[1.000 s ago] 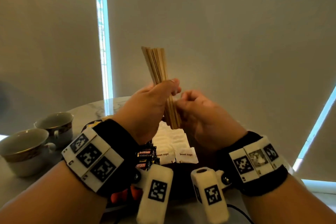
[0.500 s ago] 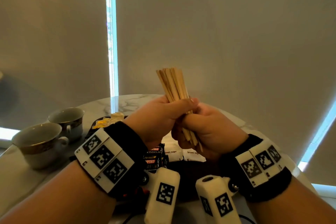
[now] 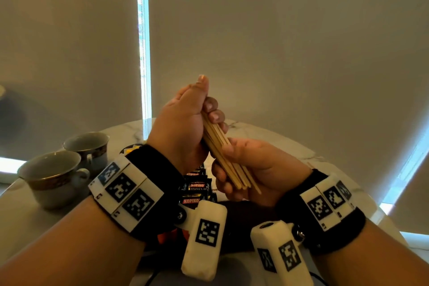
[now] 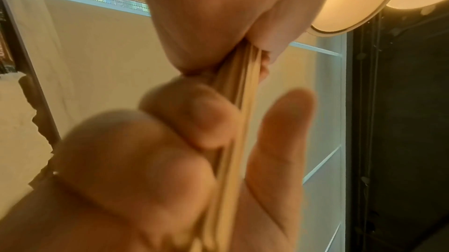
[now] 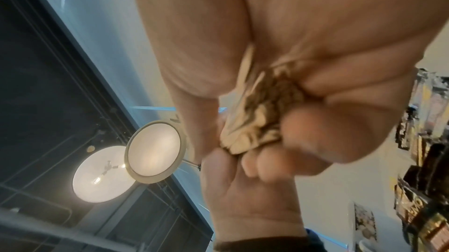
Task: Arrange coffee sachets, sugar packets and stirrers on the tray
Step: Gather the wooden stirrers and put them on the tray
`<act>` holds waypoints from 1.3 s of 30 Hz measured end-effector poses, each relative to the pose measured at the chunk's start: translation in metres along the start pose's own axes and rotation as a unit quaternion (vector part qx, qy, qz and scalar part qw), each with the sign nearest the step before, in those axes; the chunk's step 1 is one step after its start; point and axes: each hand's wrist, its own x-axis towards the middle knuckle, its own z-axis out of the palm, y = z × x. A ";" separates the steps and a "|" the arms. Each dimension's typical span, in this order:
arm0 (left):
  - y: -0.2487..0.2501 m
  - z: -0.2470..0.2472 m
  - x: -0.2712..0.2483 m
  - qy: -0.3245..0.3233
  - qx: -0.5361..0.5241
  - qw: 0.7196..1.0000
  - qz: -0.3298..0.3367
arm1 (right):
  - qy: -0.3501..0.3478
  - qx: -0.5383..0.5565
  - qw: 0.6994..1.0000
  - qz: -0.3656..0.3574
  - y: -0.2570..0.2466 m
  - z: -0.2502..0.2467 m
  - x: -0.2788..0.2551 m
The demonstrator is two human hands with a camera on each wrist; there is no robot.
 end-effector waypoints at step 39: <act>0.017 -0.003 -0.004 -0.017 0.030 0.999 0.033 | 0.073 -0.183 0.980 -0.033 -0.010 -0.002 -0.004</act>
